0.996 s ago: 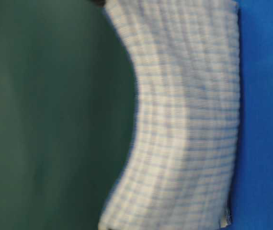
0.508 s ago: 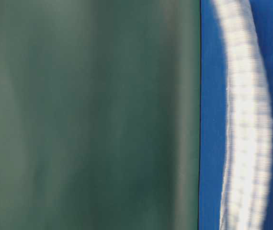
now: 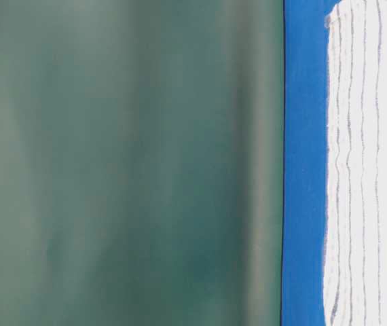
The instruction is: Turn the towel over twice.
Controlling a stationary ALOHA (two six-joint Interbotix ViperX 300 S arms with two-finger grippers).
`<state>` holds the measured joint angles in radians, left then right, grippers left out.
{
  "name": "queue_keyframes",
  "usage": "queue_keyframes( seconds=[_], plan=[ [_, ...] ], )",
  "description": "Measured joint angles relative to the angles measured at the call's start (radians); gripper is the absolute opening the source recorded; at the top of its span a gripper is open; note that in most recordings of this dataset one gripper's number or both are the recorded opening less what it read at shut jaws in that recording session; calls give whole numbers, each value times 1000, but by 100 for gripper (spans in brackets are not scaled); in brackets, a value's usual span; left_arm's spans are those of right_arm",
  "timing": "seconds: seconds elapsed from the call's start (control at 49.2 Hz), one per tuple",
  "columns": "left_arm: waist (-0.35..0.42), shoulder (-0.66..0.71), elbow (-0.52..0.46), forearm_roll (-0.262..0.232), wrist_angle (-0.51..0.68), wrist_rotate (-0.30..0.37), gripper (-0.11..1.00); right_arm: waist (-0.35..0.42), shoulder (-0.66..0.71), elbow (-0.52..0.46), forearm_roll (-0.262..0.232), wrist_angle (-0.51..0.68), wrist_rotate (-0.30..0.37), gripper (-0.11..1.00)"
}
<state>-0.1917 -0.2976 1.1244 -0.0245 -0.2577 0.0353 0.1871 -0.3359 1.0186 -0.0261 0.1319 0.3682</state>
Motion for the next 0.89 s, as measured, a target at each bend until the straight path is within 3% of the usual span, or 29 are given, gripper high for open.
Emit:
queue_keyframes(
  seconds=[0.244, 0.285, 0.346, 0.488, 0.549, 0.711, 0.894],
  plan=[
    [0, 26, -2, 0, 14, -2, 58, 17, 63, -11, 9, -2, 40, 5],
    [0, 29, -6, 0, 20, 3, 62, 23, 67, -14, 9, -3, 41, 5],
    [0, 31, -9, 0, 28, 5, 63, 31, 67, -17, 9, -3, 41, 12],
    [0, 29, -12, 0, 38, 8, 63, 31, 69, -20, 9, -3, 41, 53],
    [0, 23, -14, 0, 46, 11, 63, 32, 69, -23, 8, -3, 41, 65],
    [2, -28, -28, 0, 83, 12, 63, 31, 48, -32, -18, -3, 31, 59],
    [23, -126, -52, 0, 110, 12, 63, -8, -46, -38, -86, 0, 29, 60]
  ],
)
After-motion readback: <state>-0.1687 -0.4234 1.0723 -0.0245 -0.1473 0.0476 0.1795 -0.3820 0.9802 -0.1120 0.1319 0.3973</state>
